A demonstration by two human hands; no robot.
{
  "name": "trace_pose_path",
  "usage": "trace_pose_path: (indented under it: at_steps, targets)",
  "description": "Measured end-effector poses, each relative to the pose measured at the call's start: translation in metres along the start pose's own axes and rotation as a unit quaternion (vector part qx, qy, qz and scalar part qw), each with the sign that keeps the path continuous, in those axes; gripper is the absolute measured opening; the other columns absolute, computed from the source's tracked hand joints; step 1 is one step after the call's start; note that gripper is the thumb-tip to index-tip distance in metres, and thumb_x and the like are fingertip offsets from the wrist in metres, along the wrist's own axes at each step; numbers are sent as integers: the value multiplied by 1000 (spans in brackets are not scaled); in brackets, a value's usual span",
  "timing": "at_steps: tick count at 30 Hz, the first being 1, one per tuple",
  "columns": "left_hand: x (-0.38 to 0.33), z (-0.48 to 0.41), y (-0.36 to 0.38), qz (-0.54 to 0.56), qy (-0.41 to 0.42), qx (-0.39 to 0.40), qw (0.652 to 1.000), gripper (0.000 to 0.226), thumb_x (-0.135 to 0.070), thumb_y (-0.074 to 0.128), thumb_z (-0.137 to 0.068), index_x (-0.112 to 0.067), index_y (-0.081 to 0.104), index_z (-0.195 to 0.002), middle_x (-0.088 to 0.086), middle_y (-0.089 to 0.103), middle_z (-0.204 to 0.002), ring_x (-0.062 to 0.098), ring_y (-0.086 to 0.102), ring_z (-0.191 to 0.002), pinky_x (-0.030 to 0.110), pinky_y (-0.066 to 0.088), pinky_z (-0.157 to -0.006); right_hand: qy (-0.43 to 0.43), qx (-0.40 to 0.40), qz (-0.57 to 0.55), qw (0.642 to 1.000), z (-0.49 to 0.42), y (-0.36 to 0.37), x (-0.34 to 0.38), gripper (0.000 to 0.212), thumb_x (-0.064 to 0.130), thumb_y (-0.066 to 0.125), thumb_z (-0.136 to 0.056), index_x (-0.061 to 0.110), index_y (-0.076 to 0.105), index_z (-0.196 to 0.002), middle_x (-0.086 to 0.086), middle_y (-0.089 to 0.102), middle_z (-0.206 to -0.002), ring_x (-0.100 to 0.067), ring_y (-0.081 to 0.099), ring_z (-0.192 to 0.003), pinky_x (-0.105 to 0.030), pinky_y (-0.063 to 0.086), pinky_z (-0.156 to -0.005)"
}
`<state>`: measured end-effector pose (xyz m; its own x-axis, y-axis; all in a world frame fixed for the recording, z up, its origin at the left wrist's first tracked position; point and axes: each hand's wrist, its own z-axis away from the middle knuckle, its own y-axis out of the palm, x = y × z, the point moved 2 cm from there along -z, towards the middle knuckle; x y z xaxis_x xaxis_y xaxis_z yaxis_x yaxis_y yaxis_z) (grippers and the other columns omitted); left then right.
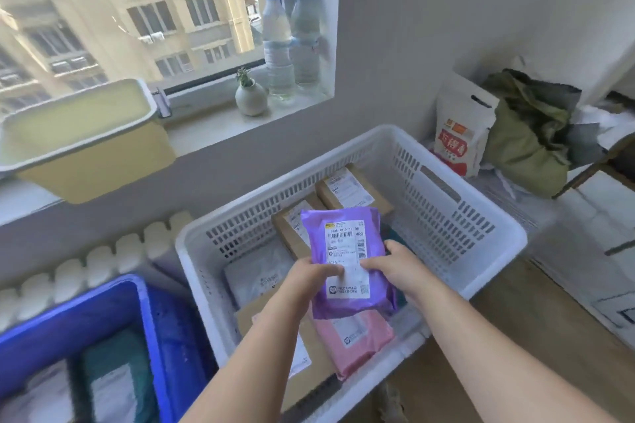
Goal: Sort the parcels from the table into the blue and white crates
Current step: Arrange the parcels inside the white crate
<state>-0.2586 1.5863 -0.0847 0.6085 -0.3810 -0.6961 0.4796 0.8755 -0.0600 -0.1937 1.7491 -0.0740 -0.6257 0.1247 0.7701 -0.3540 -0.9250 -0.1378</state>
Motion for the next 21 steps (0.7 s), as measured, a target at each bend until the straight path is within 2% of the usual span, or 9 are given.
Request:
trace_pose_path:
  at_steps: [3, 6, 8, 11, 14, 16, 18, 20, 21]
  targets:
    - [6, -13, 8, 12, -14, -46, 999, 28, -1, 69, -84, -8, 71, -111, 3, 74, -90, 17, 70, -74, 20, 52, -54, 25, 65, 51, 996, -32, -7, -1, 27, 0, 69, -84, 11, 63, -107, -7, 74, -104, -24, 73, -90, -35, 60, -77]
    - [20, -21, 19, -7, -19, -94, 995, 27, -4, 71, -81, -10, 73, -107, 5, 76, -101, 21, 71, -87, 29, 57, -76, 47, 127, 108, 985, -53, -11, -6, 25, -4, 67, -84, 12, 66, -103, -6, 75, -101, -24, 72, -90, -33, 58, -75]
    - [32, -27, 25, -46, -23, -124, 991, 27, -9, 72, -80, -13, 71, -107, 3, 74, -106, 21, 69, -90, 28, 53, -74, 61, 149, 141, 977, -69, -13, -12, 26, -8, 64, -84, 11, 66, -102, -8, 74, -103, -24, 71, -90, -33, 56, -73]
    - [46, -30, 25, -144, -33, -177, 973, 20, -17, 66, -83, -17, 66, -103, 0, 70, -99, 21, 63, -88, 28, 45, -66, 81, 180, 185, 963, -80, -13, -21, 33, -14, 59, -82, 8, 66, -106, -9, 73, -105, -23, 69, -89, -29, 53, -67]
    - [66, -32, 16, -257, -35, -261, 930, 22, -15, 53, -89, -14, 63, -109, 5, 62, -112, 27, 58, -105, 36, 49, -79, 106, 216, 235, 942, -88, -6, -37, 36, -17, 57, -81, 8, 65, -106, -7, 72, -103, -26, 67, -93, -28, 51, -67]
    - [81, -30, 10, -315, -41, -295, 901, 28, -15, 49, -92, -12, 60, -118, 6, 52, -124, 27, 49, -119, 39, 47, -88, 123, 223, 266, 930, -94, 1, -55, 37, -17, 58, -80, 5, 65, -109, -10, 71, -109, -29, 66, -99, -32, 53, -73]
    - [93, -27, 9, -360, -38, -287, 887, 28, -16, 48, -92, -11, 58, -117, 7, 50, -126, 28, 47, -120, 38, 44, -90, 139, 220, 282, 923, -96, 7, -71, 38, -17, 57, -81, 2, 63, -114, -12, 70, -113, -29, 65, -99, -32, 53, -72]
    - [103, -26, 10, -395, -28, -272, 877, 29, -16, 48, -91, -11, 55, -119, 7, 47, -130, 28, 44, -122, 36, 42, -91, 149, 217, 298, 918, -101, 17, -85, 35, -15, 54, -86, 1, 61, -116, -11, 68, -111, -27, 61, -95, -25, 46, -60]
    - [112, -27, 12, -400, -29, -269, 876, 33, -15, 48, -91, -11, 53, -123, 7, 44, -134, 27, 42, -125, 34, 40, -93, 156, 211, 314, 913, -104, 21, -96, 35, -14, 54, -88, 1, 61, -118, -12, 67, -112, -26, 60, -94, -25, 45, -58]
